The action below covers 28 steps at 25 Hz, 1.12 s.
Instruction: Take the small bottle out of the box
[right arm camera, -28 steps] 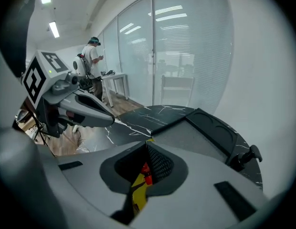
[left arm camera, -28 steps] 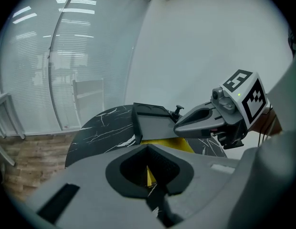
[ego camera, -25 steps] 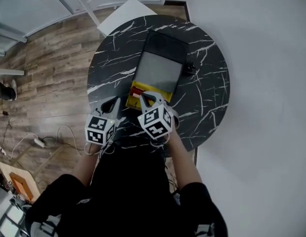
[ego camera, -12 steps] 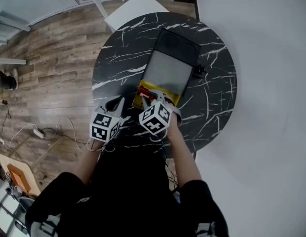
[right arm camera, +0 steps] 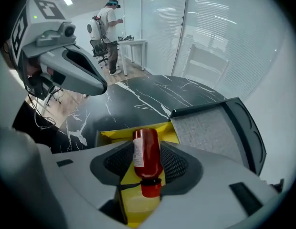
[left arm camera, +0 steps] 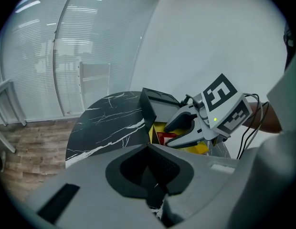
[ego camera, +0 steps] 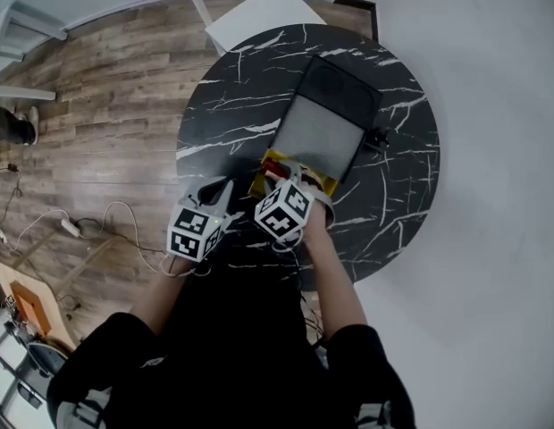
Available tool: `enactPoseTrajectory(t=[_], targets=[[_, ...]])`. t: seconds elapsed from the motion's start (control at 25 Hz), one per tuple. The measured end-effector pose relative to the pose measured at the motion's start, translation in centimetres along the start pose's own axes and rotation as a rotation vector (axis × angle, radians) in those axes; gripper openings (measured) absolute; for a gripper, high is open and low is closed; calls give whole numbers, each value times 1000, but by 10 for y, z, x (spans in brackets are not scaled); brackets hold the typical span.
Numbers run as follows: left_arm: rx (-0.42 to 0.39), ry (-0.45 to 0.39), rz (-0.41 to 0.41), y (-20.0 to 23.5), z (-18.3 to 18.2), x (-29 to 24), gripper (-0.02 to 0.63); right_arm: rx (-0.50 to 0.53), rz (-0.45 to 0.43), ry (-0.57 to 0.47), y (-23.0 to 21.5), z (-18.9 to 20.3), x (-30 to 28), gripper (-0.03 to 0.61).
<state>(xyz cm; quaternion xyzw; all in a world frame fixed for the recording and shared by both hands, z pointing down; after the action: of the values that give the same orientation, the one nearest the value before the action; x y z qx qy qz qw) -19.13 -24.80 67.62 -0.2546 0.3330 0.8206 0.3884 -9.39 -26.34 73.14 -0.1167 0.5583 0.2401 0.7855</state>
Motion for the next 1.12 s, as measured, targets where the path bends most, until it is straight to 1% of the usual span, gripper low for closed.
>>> enactPoseTrajectory(t=[0.12,0.32,0.52,0.64,0.88,1.12], targets=[[11,2,1,-2,2,0,-2,13,6,6,-1,0,-3,178],[17,3,-3,0,5,-3,-2,-3,-9,10,0,3,-14,199],[33,10,-15,2,11,-1,-2,51,22,29,-1,5,-17,201],[39,6,-19,1,12,1,-2,60,37,31,-2,6,-17,201],[43,-3,-25,-6,15,5,-2,31,31,33,1,13,-15,201],[38,-7,-34,-11,17,9,-2,-26,14,32,6,28,-9,201]])
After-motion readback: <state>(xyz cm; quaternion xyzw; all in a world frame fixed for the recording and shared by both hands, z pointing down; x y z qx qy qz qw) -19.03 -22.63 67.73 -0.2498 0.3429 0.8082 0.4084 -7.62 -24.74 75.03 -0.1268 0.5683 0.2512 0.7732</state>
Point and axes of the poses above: the fingertips, and each gripper's own axes: x backward along the fingers, y to its left, z out of its underside, the point moved 1 cm from there along x, backward along the fingers, and after that the axes turned 3 degrees about x, right-handed, at the moved point
